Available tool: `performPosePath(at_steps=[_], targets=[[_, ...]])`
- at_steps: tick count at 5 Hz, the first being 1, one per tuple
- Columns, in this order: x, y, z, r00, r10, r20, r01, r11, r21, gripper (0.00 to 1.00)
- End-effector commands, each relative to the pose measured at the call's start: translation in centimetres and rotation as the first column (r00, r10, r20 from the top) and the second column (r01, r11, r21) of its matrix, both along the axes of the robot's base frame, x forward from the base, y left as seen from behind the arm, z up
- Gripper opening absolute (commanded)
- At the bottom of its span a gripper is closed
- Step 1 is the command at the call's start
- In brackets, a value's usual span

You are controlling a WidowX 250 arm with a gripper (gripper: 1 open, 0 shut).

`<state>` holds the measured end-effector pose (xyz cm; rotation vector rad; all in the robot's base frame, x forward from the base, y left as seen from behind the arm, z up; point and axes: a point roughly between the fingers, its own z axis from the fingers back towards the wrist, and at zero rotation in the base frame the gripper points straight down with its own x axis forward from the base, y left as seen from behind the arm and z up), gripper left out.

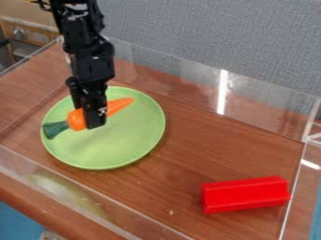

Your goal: Move the carrot from the green plate to the table

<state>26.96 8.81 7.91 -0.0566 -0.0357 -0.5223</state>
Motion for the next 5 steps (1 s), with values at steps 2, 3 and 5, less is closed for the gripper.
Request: performPosePath(at_steps=[2,3,5], targets=[[-2.0,-3.1,2.9,0.996,-0.057,0.069,0.058,0.998,-0.016,0.00],[-2.2,-5.9,2.8,0.995,-0.074,0.070,0.077,0.996,-0.043,0.00],[-2.2,-13.8,0.2,0.984,-0.171,0.043,0.175,0.980,-0.098,0.00]])
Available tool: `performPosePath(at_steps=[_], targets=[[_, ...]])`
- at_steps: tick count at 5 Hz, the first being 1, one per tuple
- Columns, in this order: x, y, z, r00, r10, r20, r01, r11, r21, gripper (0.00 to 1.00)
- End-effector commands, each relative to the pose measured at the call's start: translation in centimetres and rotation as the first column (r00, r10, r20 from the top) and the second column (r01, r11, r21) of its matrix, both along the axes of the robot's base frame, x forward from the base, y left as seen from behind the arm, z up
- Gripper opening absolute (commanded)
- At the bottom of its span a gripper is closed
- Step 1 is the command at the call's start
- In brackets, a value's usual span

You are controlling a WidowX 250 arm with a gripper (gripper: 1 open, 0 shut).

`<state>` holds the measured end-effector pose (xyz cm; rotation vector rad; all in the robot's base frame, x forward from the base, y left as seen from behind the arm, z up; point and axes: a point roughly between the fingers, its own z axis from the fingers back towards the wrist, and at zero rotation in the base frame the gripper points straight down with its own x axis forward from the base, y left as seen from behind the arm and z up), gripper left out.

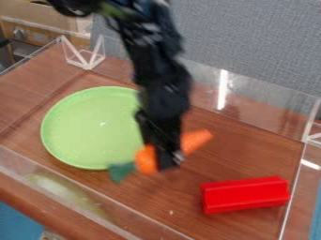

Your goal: Move the carrot from the green plate to the table

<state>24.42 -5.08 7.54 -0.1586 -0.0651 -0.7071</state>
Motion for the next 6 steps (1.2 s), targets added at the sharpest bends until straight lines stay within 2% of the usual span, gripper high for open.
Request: performPosePath(at_steps=[1,2,3,4,5,6], targets=[[-0.6,0.1,-0.6,0.998,0.058,-0.019,-0.058,0.998,-0.008,0.00],[-1.4,0.7,-0.9,0.992,0.123,-0.042,-0.123,0.992,-0.001,0.00],[-1.2,2.6,-0.3,0.965,0.257,-0.049,-0.257,0.966,0.010,0.00],[-0.2,5.2,-0.3,0.915,0.400,-0.057,-0.399,0.917,0.024,0.00],[-0.4,5.0,-1.4,0.929,0.363,-0.078,-0.362,0.932,0.024,0.00],[-0.5,5.0,-1.9,0.940,0.332,-0.083,-0.331,0.943,0.022,0.00]])
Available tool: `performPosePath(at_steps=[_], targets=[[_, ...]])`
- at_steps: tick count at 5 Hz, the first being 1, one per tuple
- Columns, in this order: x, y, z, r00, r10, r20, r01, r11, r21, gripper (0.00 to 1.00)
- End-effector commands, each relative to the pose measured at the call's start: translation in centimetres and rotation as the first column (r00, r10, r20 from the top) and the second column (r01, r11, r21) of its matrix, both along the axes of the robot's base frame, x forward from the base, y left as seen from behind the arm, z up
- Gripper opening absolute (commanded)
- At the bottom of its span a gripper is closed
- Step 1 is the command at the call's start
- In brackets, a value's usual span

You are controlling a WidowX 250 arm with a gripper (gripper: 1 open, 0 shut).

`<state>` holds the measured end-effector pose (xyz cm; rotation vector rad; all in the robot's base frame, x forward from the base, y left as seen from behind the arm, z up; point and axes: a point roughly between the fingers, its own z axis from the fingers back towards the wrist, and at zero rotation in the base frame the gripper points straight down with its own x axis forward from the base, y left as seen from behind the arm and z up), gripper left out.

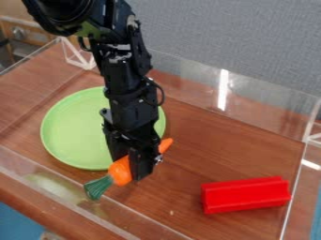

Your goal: Move the carrot from the green plate to the table

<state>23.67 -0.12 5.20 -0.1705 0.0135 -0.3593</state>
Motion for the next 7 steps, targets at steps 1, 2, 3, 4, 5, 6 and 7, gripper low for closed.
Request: performPosePath(at_steps=[1,2,3,4,5,6,7], targets=[[0.1,0.3,0.2,1.000,-0.019,0.019,0.019,1.000,-0.006,0.00],[-0.5,-0.9,-0.2,0.997,-0.071,0.020,0.072,0.997,-0.012,0.00],[-1.1,-2.0,-0.2,0.992,-0.122,0.025,0.122,0.992,-0.015,0.00],[-0.2,-2.0,1.0,0.993,-0.113,0.020,0.114,0.993,-0.011,0.00],[0.8,-1.9,2.6,0.995,-0.098,0.026,0.098,0.995,-0.005,0.00],[1.7,-1.8,3.5,0.996,-0.086,0.027,0.086,0.996,-0.013,0.00],[0.9,-2.5,2.9,0.995,-0.098,0.008,0.098,0.994,-0.037,0.00]])
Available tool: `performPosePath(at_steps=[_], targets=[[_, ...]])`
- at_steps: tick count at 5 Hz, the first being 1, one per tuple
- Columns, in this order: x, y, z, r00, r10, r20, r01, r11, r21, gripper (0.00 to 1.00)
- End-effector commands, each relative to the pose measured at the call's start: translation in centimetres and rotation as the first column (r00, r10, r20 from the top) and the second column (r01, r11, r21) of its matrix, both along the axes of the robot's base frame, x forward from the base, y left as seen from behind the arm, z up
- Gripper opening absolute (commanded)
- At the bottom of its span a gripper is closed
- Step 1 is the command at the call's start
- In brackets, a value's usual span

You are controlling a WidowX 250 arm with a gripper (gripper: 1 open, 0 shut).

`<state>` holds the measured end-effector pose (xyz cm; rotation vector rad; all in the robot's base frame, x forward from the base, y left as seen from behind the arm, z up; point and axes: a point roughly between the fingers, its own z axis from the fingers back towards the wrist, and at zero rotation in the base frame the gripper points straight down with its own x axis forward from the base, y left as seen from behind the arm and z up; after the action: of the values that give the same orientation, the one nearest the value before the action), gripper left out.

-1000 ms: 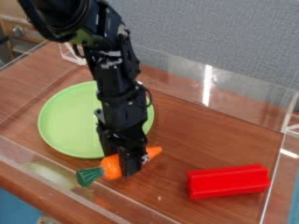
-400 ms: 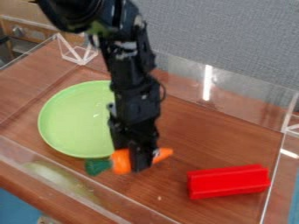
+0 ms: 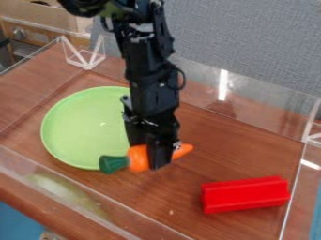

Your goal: Move the carrot from the green plate to the table

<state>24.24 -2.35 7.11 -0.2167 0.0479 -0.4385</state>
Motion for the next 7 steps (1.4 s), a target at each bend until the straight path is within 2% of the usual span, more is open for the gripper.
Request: performPosePath(at_steps=[1,2,3,4,5,6,7], targets=[[-0.7,-0.9,0.6,1.000,-0.017,0.020,0.017,1.000,-0.022,0.00],[-0.7,-0.4,1.0,1.000,-0.001,0.022,0.002,0.999,-0.033,1.00],[-0.6,0.5,2.1,0.999,0.024,0.039,-0.023,0.999,-0.039,1.00],[-0.5,2.1,4.3,0.996,0.022,0.090,-0.018,0.998,-0.052,1.00],[-0.4,5.0,7.7,0.989,0.032,0.147,-0.024,0.998,-0.053,1.00],[-0.5,8.0,9.9,0.984,0.082,0.156,-0.080,0.997,-0.017,1.00],[-0.3,11.0,11.0,0.976,0.134,0.174,-0.143,0.989,0.040,1.00]])
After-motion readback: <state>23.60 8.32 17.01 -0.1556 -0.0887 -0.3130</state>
